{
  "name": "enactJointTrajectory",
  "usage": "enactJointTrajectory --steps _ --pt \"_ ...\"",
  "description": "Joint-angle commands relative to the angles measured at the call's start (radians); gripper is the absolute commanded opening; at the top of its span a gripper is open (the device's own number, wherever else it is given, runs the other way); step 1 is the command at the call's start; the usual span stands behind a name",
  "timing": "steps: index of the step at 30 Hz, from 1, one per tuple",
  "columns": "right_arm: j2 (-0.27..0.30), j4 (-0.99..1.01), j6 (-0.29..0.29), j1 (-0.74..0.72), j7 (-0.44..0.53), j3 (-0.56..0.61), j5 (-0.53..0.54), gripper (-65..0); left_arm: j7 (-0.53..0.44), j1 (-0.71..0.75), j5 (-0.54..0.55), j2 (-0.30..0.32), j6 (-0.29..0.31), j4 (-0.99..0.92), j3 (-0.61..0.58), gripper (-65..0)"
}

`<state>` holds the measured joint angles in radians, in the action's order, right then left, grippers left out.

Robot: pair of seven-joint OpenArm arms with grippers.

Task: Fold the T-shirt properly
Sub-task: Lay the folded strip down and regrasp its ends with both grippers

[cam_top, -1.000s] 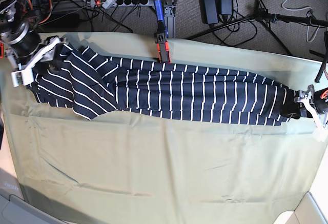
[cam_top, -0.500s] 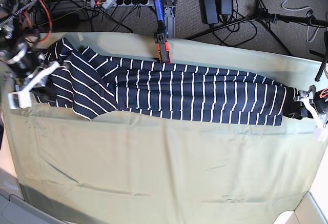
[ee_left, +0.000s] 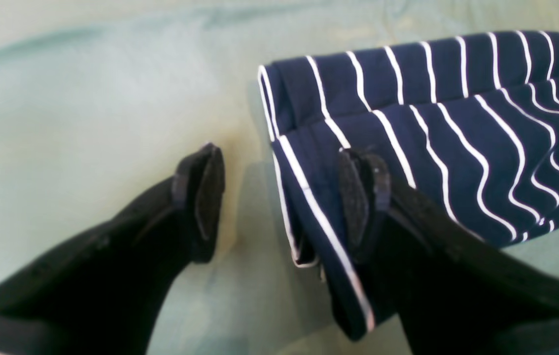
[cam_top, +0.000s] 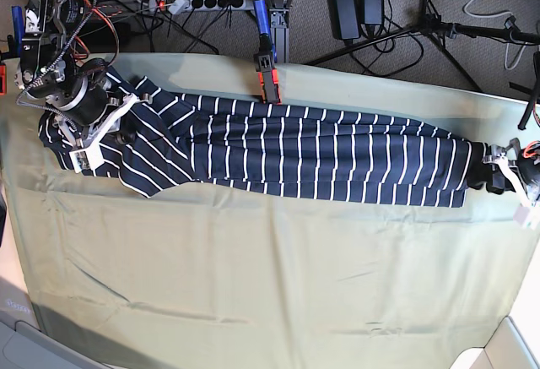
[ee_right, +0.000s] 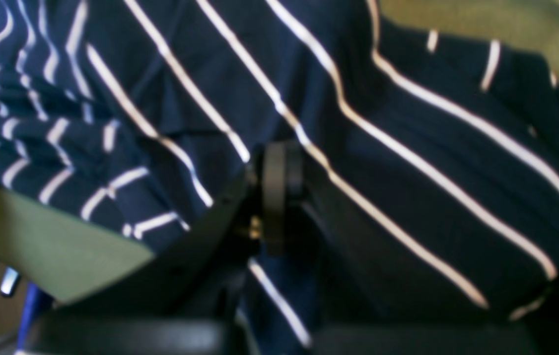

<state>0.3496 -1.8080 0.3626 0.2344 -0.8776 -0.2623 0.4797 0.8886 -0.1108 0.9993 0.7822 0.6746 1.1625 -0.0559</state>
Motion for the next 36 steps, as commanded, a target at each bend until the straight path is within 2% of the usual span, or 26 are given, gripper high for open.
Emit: enactJointTrajectory --steps 1,5,14,22,24,26,30,33,36 --pt "0.016 -0.013 0.037 -0.01 0.021 -0.005 0.011 -65.0 -0.017 -0.018 0.014 0.015 0.023 0.005 0.01 -25.2" --pt "0.016 -0.013 0.037 -0.01 0.021 -0.005 0.01 -65.0 -0.013 -0.005 0.05 -0.02 0.023 0.0 0.01 -25.2" --pt "0.016 -0.013 0.037 -0.01 0.021 -0.005 0.011 -65.0 -0.001 -0.002 0.051 -0.097 0.023 0.0 0.009 -25.2" --pt "0.016 -0.013 0.037 -0.01 0.021 -0.005 0.011 -65.0 0.006 0.0 0.085 -0.127 0.023 0.0 0.009 -26.7" --pt "0.016 -0.013 0.037 -0.01 0.021 -0.005 0.011 -65.0 0.006 0.0 0.082 -0.129 0.023 0.0 0.01 -35.3" --pt "0.016 -0.013 0.037 -0.01 0.021 -0.005 0.011 -65.0 0.006 0.003 0.077 -0.129 0.023 0.0 0.009 -48.7" --pt "0.016 -0.013 0.037 -0.01 0.022 -0.005 0.011 -65.0 0.005 0.017 0.041 -0.131 0.023 0.0 0.009 -65.0" --pt "0.016 -0.013 0.037 -0.018 0.021 -0.006 0.03 -65.0 -0.008 0.015 -0.023 -0.129 0.023 0.0 0.01 -65.0" --pt "0.016 -0.016 0.037 -0.041 0.021 -0.006 0.056 -65.0 -0.049 0.009 -0.024 -0.113 0.023 0.002 0.01 -65.0"
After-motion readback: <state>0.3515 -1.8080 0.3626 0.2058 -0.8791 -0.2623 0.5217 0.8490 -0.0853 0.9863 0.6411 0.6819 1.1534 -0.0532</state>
